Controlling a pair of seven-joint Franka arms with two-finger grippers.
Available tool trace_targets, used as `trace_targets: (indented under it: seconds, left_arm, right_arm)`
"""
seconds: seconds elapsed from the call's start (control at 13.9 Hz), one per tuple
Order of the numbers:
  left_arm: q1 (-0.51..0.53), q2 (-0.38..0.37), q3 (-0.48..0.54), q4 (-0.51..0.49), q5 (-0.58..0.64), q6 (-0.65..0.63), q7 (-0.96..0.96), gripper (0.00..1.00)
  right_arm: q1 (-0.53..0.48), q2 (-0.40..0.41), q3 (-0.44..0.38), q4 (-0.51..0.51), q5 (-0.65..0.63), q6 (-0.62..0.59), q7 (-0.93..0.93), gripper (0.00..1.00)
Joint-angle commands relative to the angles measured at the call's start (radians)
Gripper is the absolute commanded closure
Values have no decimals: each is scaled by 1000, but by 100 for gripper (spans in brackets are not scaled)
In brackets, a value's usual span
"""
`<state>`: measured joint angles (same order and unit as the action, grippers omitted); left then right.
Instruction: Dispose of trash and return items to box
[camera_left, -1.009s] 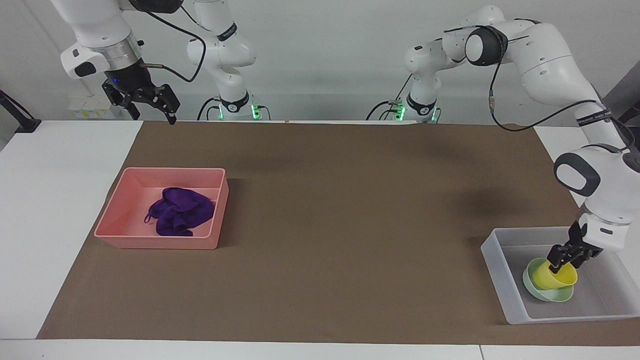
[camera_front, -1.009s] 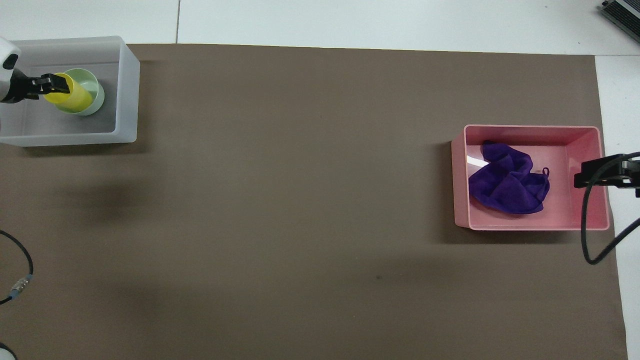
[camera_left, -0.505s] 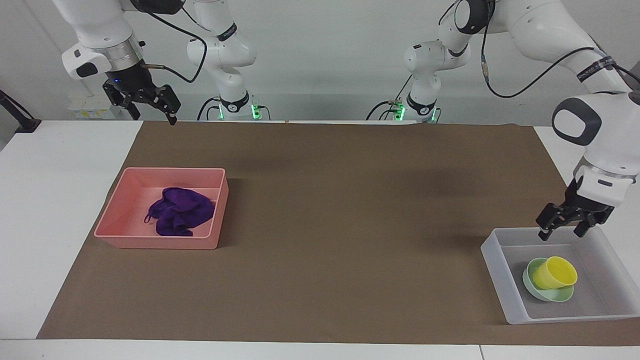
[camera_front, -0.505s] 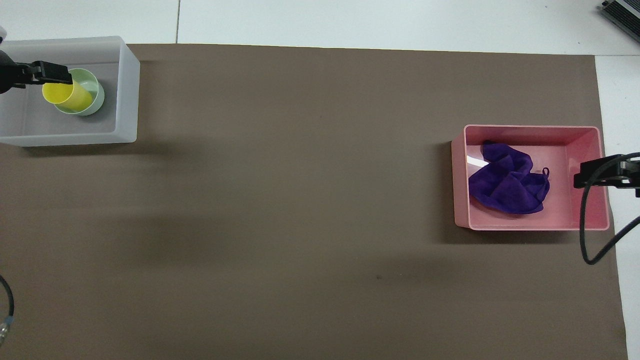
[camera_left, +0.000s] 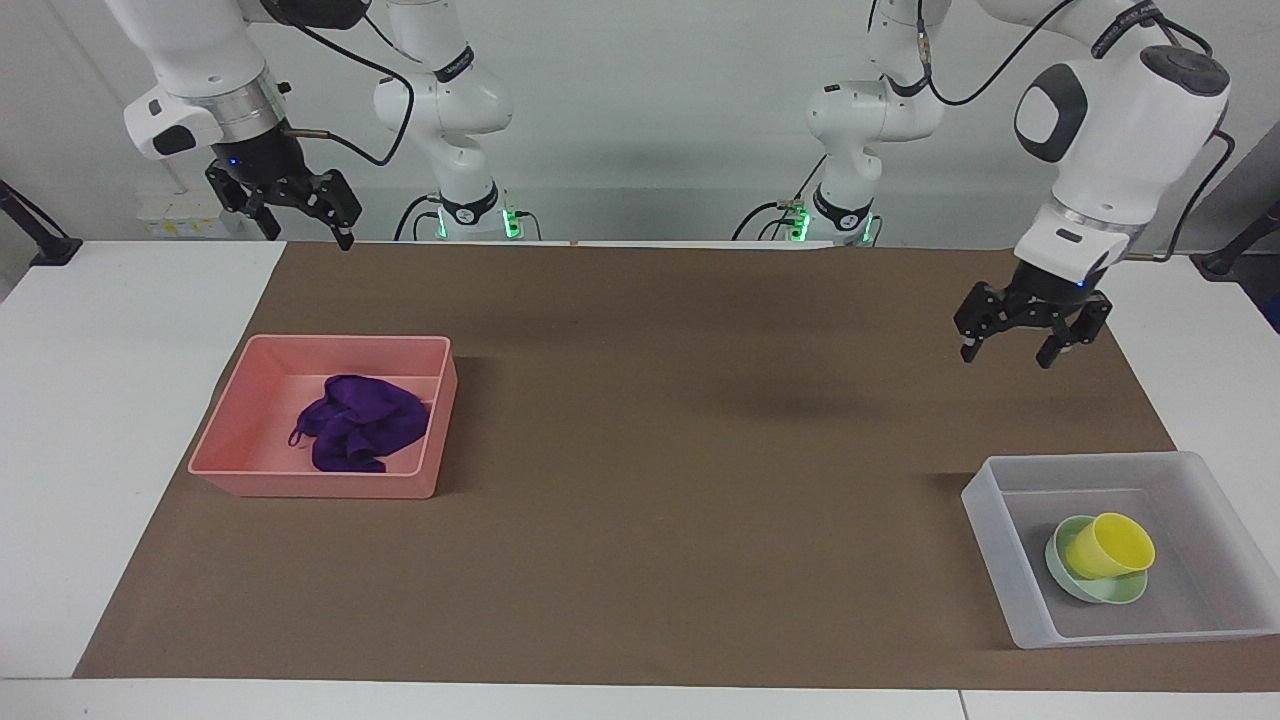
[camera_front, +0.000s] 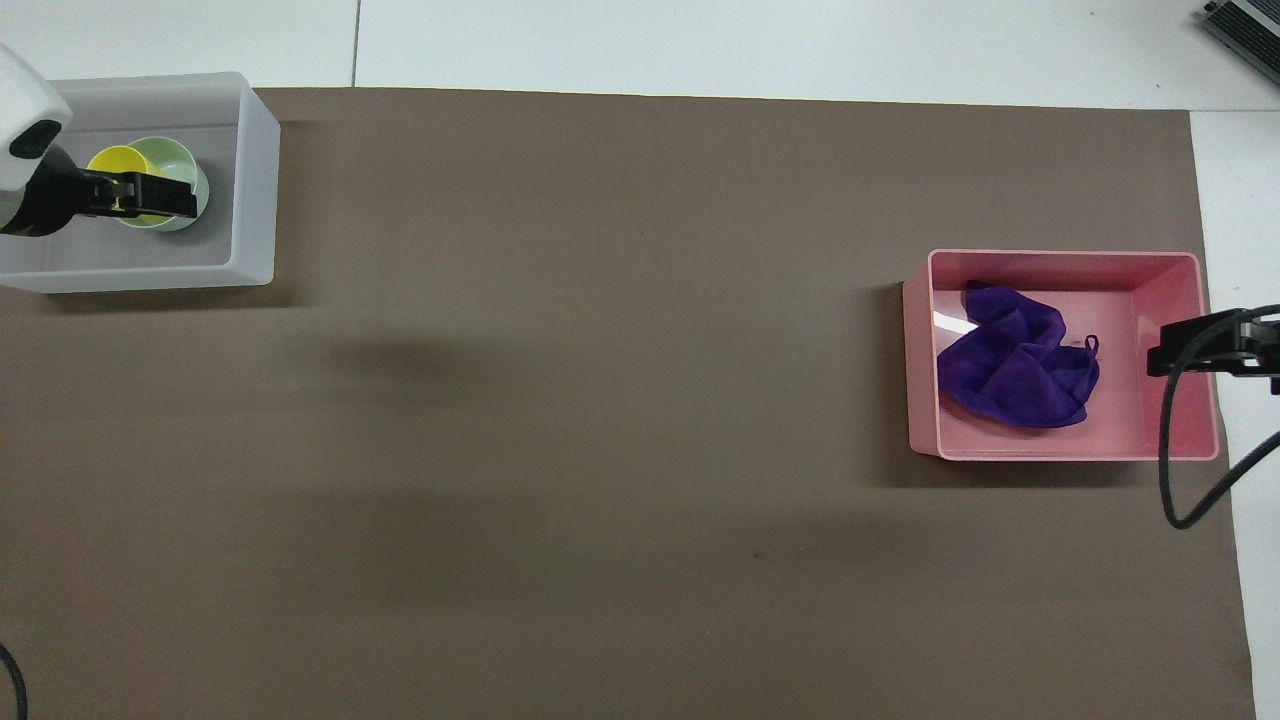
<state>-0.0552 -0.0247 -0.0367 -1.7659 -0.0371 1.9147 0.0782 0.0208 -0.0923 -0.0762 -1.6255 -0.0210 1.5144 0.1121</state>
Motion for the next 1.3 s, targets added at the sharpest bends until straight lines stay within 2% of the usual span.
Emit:
trace_targets:
  seconds: [0.0, 0.29, 0.58, 0.72, 0.86, 1.23]
  left_arm:
    - [-17, -55, 15, -29, -7, -77, 11, 0]
    - [-11, 17, 15, 181, 28, -278, 14, 0]
    - [-2, 61, 15, 275, 31, -377, 14, 0]
    - [-6, 49, 15, 261, 29, -367, 12, 0]
    - [-15, 22, 17, 201, 31, -364, 6, 0]
    - [-11, 22, 20, 200, 34, -364, 8, 0]
  right_arm:
    - [-4, -12, 4, -20, -5, 18, -12, 0]
    - [-4, -20, 4, -34, -11, 52, -20, 0]
    - [-4, -20, 4, -34, -13, 53, -19, 0]
    - [-4, -20, 4, -34, -13, 52, -15, 0]
    - [-4, -20, 4, -34, -13, 52, -17, 0]
    - [-4, -20, 4, -36, -13, 49, -17, 0]
